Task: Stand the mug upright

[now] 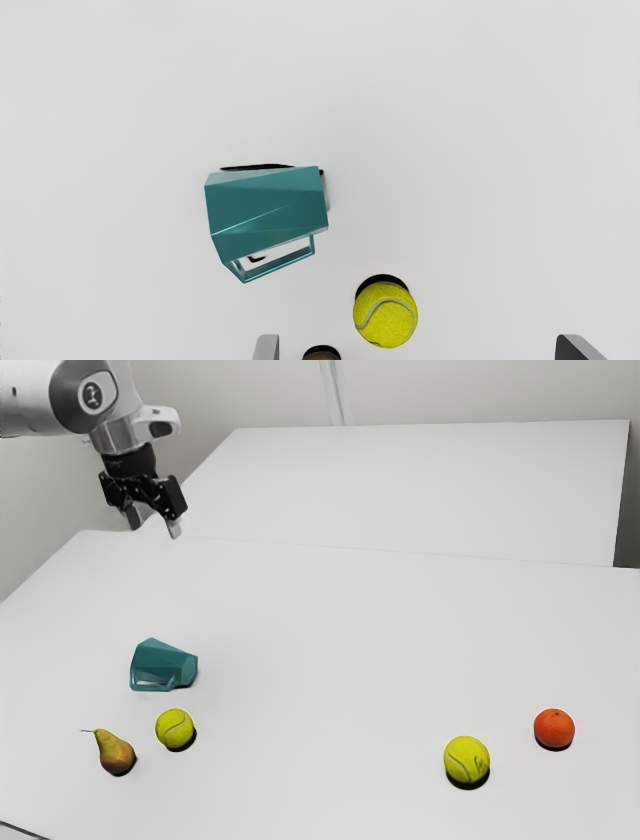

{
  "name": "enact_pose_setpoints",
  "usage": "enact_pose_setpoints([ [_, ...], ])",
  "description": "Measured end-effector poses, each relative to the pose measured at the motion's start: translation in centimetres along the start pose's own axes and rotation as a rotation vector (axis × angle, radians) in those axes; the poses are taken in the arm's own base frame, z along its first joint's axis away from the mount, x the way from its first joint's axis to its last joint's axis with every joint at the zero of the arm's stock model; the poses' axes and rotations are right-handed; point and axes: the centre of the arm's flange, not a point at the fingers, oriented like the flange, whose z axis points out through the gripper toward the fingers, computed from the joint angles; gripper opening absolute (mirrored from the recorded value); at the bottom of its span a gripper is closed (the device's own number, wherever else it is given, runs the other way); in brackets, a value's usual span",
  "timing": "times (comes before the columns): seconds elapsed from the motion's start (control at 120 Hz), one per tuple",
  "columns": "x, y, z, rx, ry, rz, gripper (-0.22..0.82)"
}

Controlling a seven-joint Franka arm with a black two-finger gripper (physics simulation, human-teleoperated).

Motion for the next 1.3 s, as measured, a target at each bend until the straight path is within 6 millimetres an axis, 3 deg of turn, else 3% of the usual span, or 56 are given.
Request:
enact_pose_setpoints([
  [0.15, 1.1, 2.3, 0.2, -0.027, 0.052, 0.070, 0.60],
  [0.242, 1.2, 1.9, 1.8, -0.097, 0.046, 0.063, 0.60],
  [0.333, 0.6, -1.0, 4.8, -0.209, 0.013, -0.001, 0.60],
  [0.458, -0.5, -8.7, 10.0, -0.364, -0.025, -0.139, 0.60],
  [0.5, -0.8, -10.2, 11.1, -0.403, -0.028, -0.164, 0.60],
  [0.6, -1.8, -11.2, 14.4, -0.532, -0.056, -0.197, 0.60],
  [0.767, -3.3, -11.0, 18.7, -0.673, -0.096, -0.208, 0.59],
  [1.167, -7.0, -19.2, 24.7, -0.772, -0.062, -0.280, 0.59],
  [1.3, -8.0, -21.2, 25.7, -0.782, -0.041, -0.285, 0.59],
])
